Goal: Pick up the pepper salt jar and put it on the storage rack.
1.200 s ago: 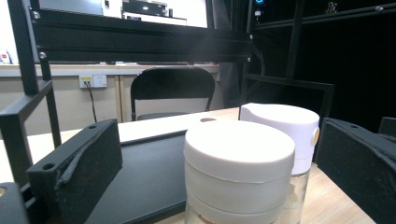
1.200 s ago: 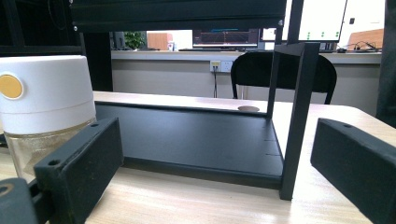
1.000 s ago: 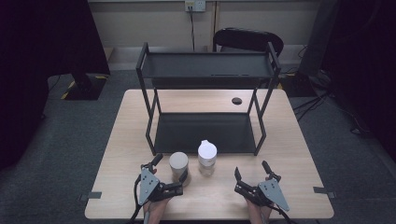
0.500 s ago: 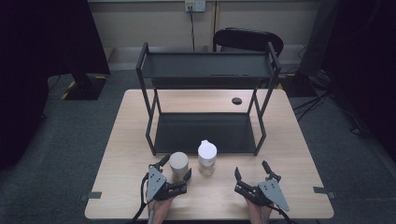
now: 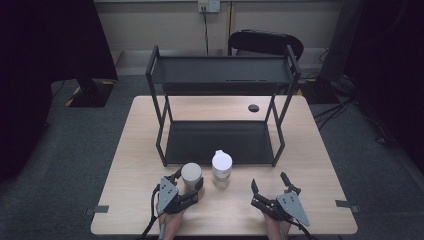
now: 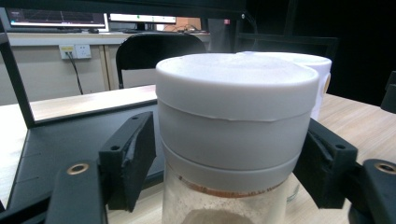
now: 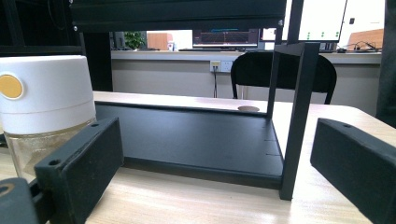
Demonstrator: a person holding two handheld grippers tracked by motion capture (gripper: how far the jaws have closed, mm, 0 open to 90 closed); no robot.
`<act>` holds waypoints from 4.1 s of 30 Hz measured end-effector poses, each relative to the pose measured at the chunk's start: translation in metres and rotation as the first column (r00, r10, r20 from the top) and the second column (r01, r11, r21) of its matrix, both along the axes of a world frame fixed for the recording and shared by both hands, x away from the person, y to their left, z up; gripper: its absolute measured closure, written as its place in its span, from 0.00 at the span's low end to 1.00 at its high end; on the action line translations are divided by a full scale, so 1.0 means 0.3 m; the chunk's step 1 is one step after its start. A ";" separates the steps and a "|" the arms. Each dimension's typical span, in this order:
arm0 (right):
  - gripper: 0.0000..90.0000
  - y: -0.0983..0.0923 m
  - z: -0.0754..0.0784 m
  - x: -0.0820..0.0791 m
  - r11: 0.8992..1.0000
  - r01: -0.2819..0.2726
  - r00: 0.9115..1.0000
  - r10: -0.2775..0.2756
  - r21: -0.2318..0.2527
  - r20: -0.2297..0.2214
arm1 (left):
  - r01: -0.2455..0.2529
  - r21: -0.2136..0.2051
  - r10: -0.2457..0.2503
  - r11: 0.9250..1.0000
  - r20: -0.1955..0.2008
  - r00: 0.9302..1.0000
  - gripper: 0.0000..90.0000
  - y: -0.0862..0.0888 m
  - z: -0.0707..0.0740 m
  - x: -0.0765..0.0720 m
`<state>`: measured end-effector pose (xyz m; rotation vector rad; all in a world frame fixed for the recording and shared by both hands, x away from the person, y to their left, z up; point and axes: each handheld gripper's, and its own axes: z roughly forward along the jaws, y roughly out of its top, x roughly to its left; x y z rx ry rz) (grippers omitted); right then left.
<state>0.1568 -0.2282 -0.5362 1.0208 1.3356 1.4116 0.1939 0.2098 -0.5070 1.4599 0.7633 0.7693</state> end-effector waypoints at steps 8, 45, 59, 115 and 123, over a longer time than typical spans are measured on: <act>0.02 0.000 0.000 0.000 1.000 0.000 1.000 0.000 0.000 0.000 | 0.010 0.000 -0.010 1.000 0.011 1.000 0.35 -0.001 -0.006 0.003; 0.02 0.005 0.000 -0.001 1.000 0.009 1.000 -0.009 -0.001 0.001 | 0.004 0.011 -0.005 1.000 0.030 1.000 0.38 0.011 0.056 -0.012; 0.02 0.005 0.000 -0.001 1.000 0.008 1.000 -0.008 0.000 0.001 | 0.010 0.004 -0.010 1.000 0.045 0.999 0.38 0.034 0.099 -0.012; 0.03 0.006 0.000 -0.002 1.000 0.011 1.000 -0.011 0.000 0.000 | 0.026 -0.043 -0.020 0.999 0.134 0.991 0.38 0.009 0.478 0.154; 0.03 0.006 0.000 -0.002 1.000 0.012 1.000 -0.012 0.000 0.001 | 0.017 -0.010 -0.016 1.000 0.149 0.989 0.38 0.020 0.562 0.165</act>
